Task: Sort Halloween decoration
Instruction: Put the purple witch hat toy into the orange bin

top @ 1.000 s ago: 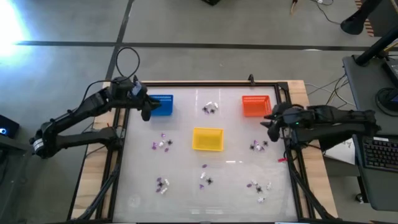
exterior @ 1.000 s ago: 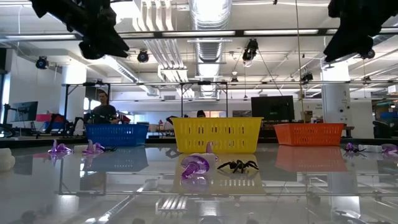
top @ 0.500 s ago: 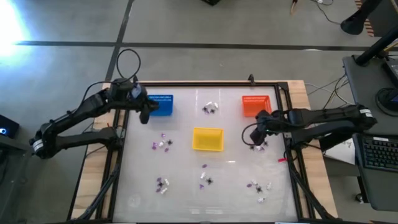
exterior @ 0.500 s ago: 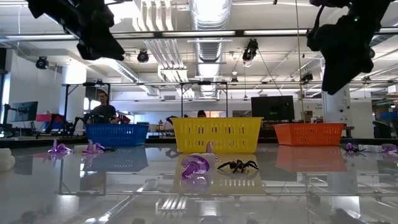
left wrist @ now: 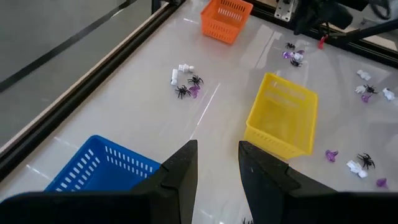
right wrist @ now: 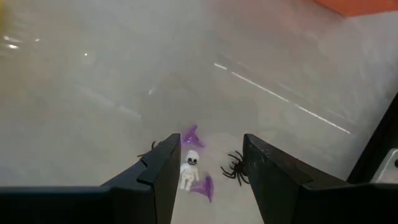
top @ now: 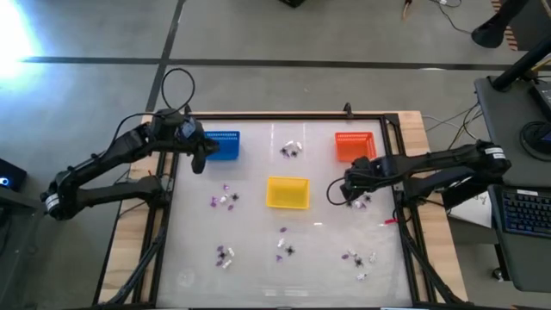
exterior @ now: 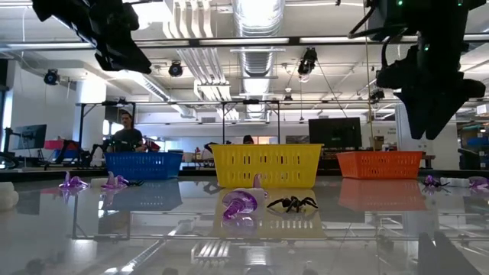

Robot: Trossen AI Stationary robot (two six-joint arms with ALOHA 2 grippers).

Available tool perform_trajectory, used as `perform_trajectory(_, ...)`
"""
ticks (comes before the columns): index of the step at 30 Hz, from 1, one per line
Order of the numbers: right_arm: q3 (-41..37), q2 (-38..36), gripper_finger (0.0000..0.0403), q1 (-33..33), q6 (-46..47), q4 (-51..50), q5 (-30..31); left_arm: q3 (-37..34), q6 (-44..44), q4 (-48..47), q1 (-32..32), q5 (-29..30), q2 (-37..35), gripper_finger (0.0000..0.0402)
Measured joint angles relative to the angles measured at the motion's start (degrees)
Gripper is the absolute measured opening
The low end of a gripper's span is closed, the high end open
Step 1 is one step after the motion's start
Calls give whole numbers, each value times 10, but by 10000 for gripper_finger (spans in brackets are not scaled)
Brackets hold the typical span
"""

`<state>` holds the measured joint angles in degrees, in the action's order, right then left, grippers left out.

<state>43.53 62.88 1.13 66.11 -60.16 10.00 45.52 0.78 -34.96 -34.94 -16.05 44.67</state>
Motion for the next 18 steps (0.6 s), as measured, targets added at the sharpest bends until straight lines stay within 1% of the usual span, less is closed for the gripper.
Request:
perform_trajectory(4, 0, 26, 167, 0, 15, 1, -2, 6, 20, 1, 0, 0, 0, 99)
perform_trajectory(8, 0, 58, 167, 0, 16, 6, -28, 6, 22, 1, 0, 0, 0, 99)
perform_trajectory(18, 0, 129, 167, 0, 26, 48, -59, 6, 25, 2, 0, 0, 0, 99)
